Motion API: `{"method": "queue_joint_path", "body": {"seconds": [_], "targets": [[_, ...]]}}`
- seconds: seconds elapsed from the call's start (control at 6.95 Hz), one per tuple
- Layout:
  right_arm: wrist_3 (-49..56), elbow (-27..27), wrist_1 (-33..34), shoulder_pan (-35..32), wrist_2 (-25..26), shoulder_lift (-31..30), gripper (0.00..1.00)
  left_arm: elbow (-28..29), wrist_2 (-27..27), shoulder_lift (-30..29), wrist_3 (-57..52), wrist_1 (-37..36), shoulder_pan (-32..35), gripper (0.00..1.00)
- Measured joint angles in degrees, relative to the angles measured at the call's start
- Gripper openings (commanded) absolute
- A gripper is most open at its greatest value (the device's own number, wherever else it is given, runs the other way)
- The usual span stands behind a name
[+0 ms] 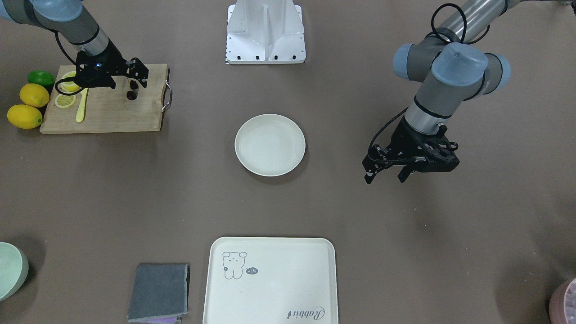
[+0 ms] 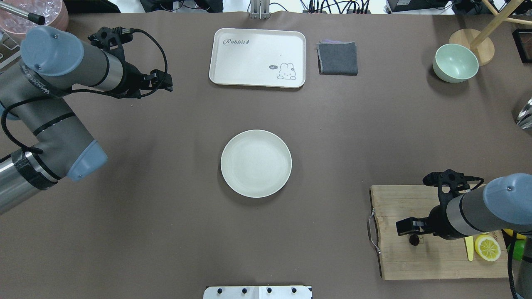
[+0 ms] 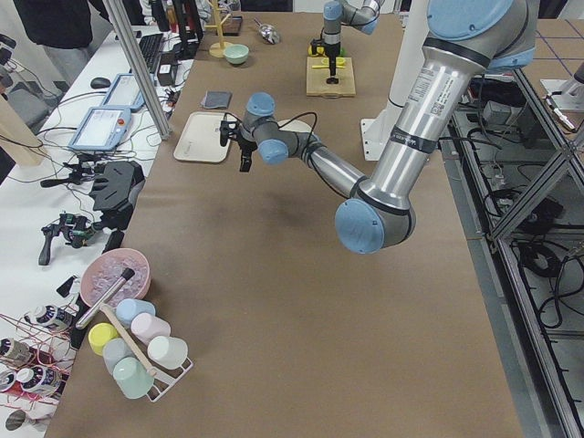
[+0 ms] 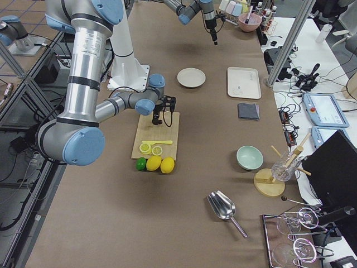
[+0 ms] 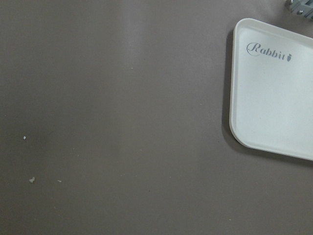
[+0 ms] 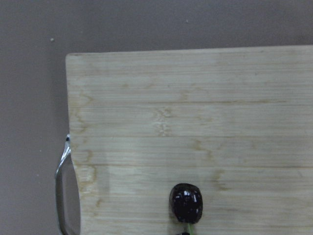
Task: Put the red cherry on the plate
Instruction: 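Lower the right gripper and grasp the two dark cherries by their stems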
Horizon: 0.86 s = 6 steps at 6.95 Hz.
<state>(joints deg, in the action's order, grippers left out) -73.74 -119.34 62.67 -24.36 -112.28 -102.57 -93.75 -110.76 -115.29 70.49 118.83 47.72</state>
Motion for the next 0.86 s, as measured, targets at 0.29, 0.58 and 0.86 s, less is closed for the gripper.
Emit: {"method": "queue_joint_path", "body": {"seconds": [0.29,0.58,0.86], "targets": [[-1.26,-0.33,0.06,0.78,0.20,-0.59,0.12,-0.73,-0.06,0.06,0.00,-0.06,-0.24,0.98],[-1.66,-1.42,0.08,0.82,0.22,-1.77,0.00,-0.83,-0.06,0.06,0.00,-0.08,-0.39,0.98],[-1.73,-1.96,0.09,0.92,0.22,-2.42,0.00,-0.89,-0.07,-0.23,0.00,-0.09,-0.46,0.98]]}}
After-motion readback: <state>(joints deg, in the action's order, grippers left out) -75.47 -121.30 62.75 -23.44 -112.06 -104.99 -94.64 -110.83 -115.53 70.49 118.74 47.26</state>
